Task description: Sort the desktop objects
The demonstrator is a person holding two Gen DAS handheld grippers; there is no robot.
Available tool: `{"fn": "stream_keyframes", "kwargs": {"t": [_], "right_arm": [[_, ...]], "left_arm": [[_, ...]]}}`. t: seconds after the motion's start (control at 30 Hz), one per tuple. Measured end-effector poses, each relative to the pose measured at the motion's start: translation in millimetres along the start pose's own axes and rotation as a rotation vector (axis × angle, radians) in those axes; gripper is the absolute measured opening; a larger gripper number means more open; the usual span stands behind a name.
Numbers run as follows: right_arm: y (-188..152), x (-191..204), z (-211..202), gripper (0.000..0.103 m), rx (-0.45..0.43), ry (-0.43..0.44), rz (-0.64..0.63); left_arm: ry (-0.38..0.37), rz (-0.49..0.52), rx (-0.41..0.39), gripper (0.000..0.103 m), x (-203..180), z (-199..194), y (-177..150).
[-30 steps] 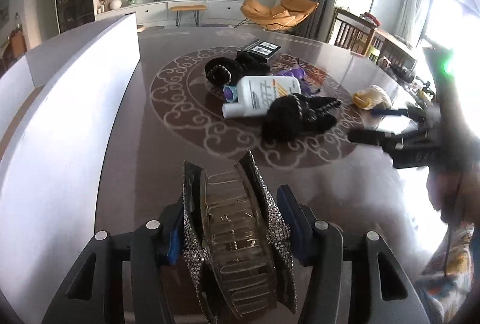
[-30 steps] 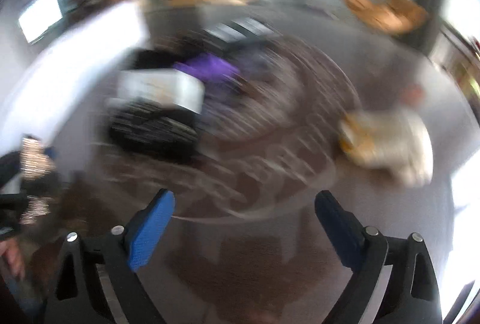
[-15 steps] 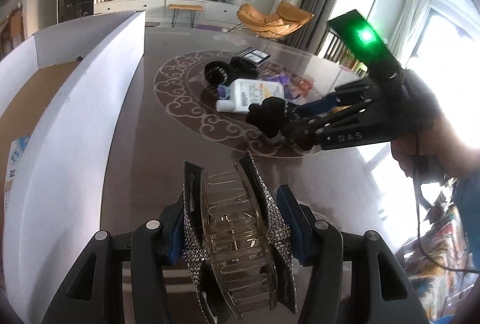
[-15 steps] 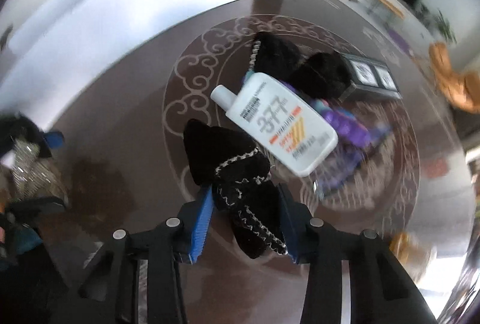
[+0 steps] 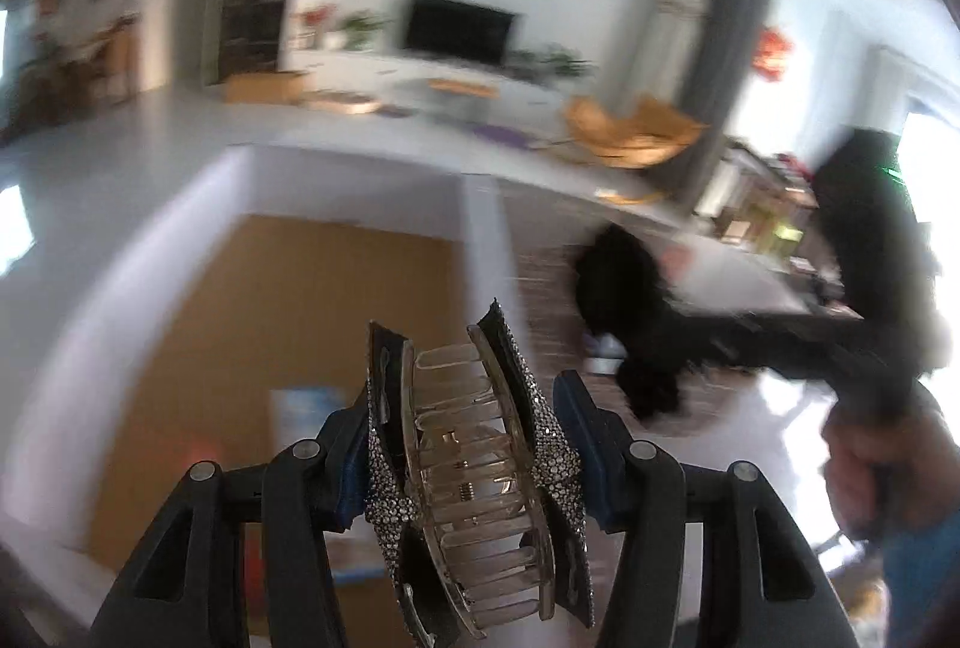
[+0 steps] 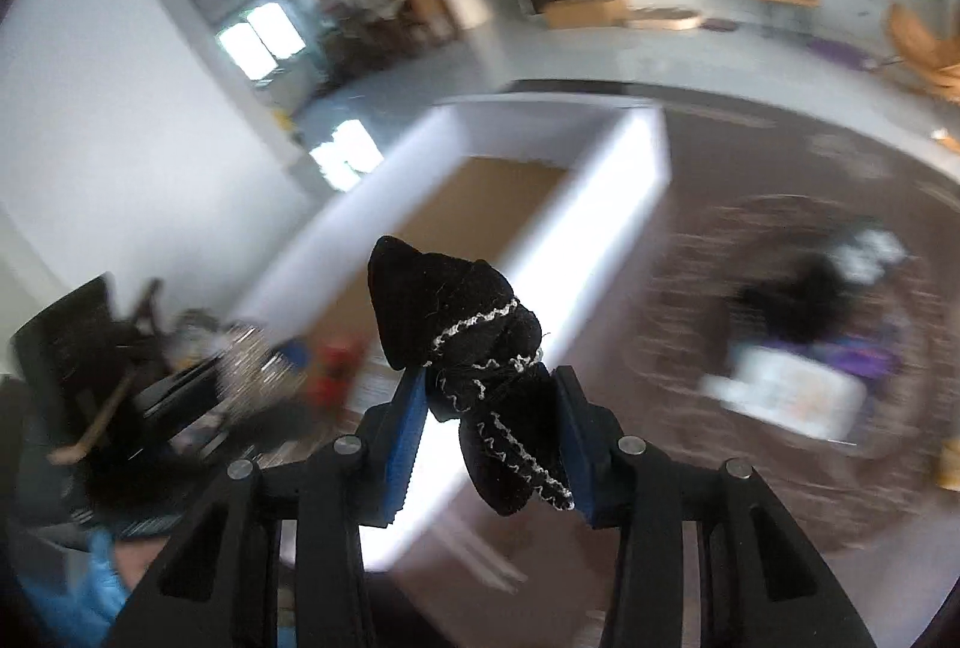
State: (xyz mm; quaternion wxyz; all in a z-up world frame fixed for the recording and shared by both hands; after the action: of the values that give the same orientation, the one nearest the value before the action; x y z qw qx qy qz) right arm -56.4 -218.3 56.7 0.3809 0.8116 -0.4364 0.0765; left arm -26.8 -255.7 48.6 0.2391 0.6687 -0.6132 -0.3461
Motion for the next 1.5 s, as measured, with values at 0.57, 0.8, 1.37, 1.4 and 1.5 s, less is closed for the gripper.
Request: {"fn": "stream_keyframes", "kwargs": {"t": [0.57, 0.8, 1.37, 1.4, 1.5], "right_arm": [[-34, 51, 54, 0.098, -0.101, -0.144, -0.204], [-74, -75, -24, 0.103, -0.265, -0.417, -0.126], [-157, -292, -87, 0.103, -0.123, -0.761, 0.173], [-159, -293, -86, 0.103, -0.118, -0.76, 0.174], [-162, -299, -89, 0.103, -0.113, -0.732, 0.214]], "left_arm": [[0.281, -0.135, 0.149, 0.103, 121, 26, -42], [0.289, -0.092, -0.003, 0.103, 90, 0, -25], [-0.168, 0.219, -0.069, 0.103, -192, 16, 7], [-0.18, 0.228, -0.052, 0.103, -204, 23, 0], [-0.188, 0.267, 0.017, 0.103, -226, 61, -30]]}}
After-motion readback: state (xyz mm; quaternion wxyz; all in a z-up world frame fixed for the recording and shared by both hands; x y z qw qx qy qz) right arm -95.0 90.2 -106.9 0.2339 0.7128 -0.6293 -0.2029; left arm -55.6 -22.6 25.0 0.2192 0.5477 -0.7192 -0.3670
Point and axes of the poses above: each gripper's, at about its wrist camera, not at the fingertips, and z roughly the way its jaws point, x to its left, y to its top, the point moved 8 cm from there along z, roughly the way its jaws point, and after that the axes turned 4 degrees about z, right-handed, at the moved point
